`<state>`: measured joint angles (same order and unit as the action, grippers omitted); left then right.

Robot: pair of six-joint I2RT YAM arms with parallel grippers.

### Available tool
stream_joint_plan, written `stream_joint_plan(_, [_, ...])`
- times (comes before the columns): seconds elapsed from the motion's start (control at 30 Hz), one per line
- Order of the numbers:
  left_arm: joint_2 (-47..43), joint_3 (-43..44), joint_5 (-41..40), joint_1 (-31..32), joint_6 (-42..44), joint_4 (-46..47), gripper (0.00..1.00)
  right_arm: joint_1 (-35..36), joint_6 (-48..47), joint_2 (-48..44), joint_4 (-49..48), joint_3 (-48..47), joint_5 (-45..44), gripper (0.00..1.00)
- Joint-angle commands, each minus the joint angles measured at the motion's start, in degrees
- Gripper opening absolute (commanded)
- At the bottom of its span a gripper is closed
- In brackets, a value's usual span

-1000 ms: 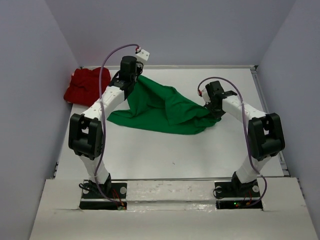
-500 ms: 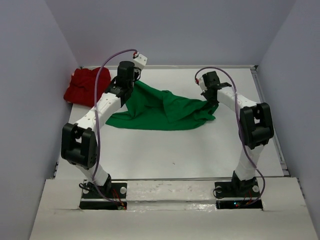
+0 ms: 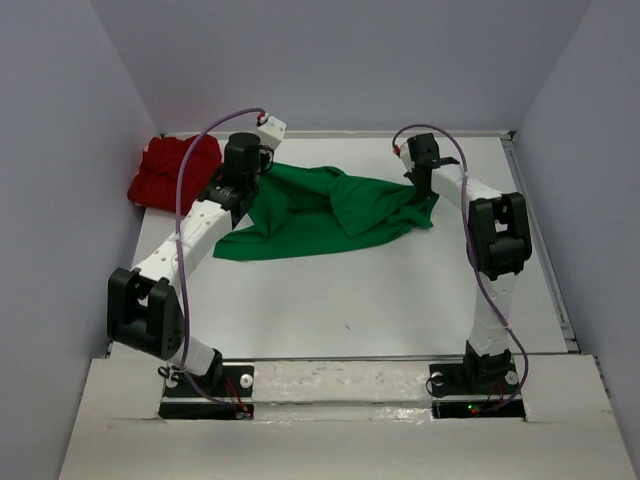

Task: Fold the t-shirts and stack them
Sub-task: Flatten out the tshirt

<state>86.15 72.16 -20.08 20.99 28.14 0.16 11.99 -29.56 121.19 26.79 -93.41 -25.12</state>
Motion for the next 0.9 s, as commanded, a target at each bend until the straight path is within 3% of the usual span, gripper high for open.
stream_joint_plan(0.0, [-5.29, -1.67, -3.57, -0.51, 1.65, 4.05, 0.00, -1.70, 0.82, -1.39, -3.76, -5.73, -1.07, 0.00])
stream_joint_plan(0.43, [-8.72, -1.76, -0.93, -2.80, 1.04, 2.21, 0.00, -2.23, -1.38, -4.29, -1.39, -8.73, -1.33, 0.00])
stream_joint_plan(0.6, [-8.54, -2.55, 3.02, -2.80, -0.01, 0.98, 0.00, -2.23, -1.81, -8.32, -0.60, -0.92, -1.07, 0.00])
stream_joint_plan(0.87, [-8.46, -3.26, 18.92, -2.62, -1.16, -6.11, 0.00, -2.23, -2.34, -17.47, 5.19, 10.43, 3.05, 0.00])
